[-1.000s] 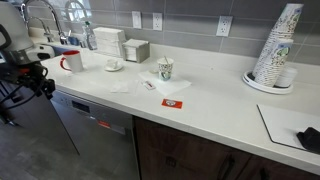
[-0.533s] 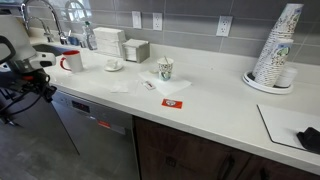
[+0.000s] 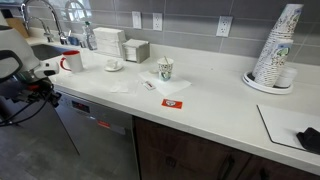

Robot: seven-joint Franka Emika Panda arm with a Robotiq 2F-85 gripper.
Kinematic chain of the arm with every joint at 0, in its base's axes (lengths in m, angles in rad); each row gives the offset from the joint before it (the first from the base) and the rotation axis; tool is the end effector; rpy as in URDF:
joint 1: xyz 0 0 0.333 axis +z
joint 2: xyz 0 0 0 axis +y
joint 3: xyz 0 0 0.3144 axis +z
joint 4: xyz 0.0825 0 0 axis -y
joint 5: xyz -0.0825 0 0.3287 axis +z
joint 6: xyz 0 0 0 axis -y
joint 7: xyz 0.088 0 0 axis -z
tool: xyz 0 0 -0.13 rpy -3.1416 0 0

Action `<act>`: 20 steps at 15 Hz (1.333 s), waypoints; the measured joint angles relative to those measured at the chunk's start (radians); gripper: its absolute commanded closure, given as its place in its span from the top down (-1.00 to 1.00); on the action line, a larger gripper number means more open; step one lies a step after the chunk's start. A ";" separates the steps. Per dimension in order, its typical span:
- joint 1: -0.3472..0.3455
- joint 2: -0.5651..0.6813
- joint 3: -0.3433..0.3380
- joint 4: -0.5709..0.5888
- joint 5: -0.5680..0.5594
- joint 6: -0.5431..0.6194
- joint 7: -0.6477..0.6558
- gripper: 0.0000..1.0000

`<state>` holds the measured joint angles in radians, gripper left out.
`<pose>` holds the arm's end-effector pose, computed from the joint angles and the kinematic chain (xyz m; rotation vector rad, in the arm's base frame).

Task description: Press a button on the left side of the oven

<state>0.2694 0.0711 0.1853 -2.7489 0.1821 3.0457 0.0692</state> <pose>0.3654 0.1645 0.2479 -3.0030 -0.3077 -0.3093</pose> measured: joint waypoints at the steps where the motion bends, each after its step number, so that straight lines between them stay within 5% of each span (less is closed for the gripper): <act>1: 0.000 0.014 -0.008 0.000 -0.025 0.017 0.017 -1.00; 8: 0.107 0.067 -0.174 0.003 -0.196 0.108 0.132 -1.00; 20: 0.333 0.145 -0.334 0.087 -0.209 0.143 0.164 -1.00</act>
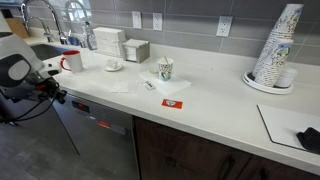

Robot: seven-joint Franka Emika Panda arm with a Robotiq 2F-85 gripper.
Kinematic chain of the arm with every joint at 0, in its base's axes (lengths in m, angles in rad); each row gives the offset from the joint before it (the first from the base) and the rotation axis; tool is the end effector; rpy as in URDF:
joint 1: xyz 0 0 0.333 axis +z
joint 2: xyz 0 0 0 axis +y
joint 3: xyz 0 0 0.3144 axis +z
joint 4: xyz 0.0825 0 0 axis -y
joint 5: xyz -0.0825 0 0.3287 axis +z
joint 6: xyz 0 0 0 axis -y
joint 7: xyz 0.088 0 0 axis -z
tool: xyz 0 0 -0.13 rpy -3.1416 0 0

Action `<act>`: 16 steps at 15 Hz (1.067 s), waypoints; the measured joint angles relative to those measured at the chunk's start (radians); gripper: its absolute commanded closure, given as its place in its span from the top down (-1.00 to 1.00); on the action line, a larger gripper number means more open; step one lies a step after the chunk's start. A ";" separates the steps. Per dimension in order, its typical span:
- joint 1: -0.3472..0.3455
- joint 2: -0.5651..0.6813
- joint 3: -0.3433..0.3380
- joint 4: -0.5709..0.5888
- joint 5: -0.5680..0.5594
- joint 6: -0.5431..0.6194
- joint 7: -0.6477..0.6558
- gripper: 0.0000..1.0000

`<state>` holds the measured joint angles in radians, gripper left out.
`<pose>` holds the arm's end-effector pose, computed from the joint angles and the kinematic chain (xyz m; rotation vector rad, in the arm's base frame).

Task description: Press a button on the left side of the oven

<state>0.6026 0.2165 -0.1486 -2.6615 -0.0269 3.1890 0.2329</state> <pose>0.3925 0.1924 0.2306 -3.0077 -0.3880 -0.4679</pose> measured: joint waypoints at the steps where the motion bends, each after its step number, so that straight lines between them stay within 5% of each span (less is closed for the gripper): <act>1: 0.013 0.010 -0.010 0.009 0.000 0.001 0.001 -1.00; 16: 0.272 0.114 -0.236 0.077 0.001 0.012 0.039 -1.00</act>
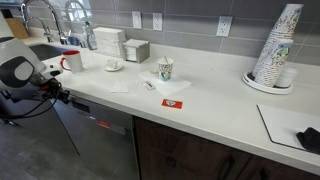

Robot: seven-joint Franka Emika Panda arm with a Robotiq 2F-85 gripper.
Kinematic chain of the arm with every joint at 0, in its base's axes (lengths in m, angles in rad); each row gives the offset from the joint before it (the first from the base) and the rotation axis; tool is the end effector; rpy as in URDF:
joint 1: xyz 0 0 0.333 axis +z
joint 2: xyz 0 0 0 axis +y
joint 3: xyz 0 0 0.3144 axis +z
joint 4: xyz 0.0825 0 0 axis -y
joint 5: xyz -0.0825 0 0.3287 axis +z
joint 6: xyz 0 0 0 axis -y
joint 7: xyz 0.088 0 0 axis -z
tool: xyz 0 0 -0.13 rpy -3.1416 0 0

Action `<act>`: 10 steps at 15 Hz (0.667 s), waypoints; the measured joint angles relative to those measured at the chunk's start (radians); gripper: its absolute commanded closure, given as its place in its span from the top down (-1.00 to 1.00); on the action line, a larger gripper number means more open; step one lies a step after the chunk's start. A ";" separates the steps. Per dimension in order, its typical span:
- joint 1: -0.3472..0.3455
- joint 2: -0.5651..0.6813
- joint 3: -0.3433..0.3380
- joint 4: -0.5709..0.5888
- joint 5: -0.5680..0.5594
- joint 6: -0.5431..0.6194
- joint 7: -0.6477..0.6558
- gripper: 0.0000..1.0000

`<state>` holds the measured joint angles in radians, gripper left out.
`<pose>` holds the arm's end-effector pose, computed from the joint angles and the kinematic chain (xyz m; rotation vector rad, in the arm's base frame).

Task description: Press a button on the left side of the oven

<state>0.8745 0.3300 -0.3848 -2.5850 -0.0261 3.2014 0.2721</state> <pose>0.4061 0.2124 0.2130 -3.0654 -0.4348 -0.5169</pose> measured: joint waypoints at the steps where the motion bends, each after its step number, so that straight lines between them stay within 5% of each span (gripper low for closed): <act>1: 0.027 0.005 -0.023 0.000 0.000 0.002 0.003 -1.00; 10: 0.380 0.093 -0.312 -0.011 0.012 0.038 0.078 -1.00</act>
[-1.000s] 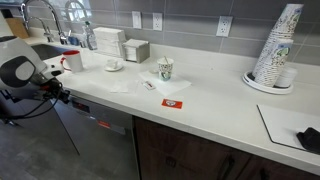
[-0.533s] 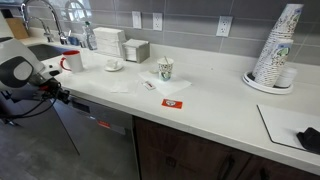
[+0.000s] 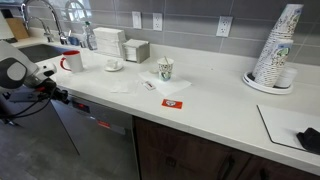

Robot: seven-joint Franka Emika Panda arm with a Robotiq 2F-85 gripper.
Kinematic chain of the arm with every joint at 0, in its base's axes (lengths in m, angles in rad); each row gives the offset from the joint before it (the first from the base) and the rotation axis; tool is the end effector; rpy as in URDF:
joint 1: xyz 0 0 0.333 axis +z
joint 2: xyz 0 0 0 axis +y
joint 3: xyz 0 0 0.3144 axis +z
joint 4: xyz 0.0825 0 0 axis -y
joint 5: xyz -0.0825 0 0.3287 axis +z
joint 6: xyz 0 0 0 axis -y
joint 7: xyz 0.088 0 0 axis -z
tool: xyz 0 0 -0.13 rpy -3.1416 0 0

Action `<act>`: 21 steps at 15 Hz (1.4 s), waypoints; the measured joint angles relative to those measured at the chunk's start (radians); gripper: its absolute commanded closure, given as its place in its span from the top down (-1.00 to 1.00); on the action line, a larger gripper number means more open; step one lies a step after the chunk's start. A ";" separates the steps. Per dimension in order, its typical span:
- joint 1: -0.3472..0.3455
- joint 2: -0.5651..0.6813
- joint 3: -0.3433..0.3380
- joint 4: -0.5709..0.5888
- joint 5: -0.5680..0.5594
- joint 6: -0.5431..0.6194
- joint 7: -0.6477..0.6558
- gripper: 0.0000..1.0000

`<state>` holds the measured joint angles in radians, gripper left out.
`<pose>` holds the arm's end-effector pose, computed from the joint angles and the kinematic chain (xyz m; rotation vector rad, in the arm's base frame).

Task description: Press a button on the left side of the oven

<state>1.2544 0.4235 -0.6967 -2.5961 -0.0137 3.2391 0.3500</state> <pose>0.3929 0.2302 0.2066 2.9523 0.4592 0.5968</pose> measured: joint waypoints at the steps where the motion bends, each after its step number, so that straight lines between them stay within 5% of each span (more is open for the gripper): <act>1: 0.032 0.012 -0.024 0.000 0.003 0.000 0.007 -1.00; 10: 0.032 -0.126 -0.018 -0.054 -0.005 -0.166 -0.002 -1.00; 12: 0.028 -0.187 -0.049 -0.075 -0.005 -0.240 -0.008 -0.45; 21: -0.019 -0.453 -0.312 -0.114 -0.132 -0.429 0.008 0.89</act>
<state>1.2358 -0.0300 -1.0085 -2.7101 -0.1462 2.8099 0.3579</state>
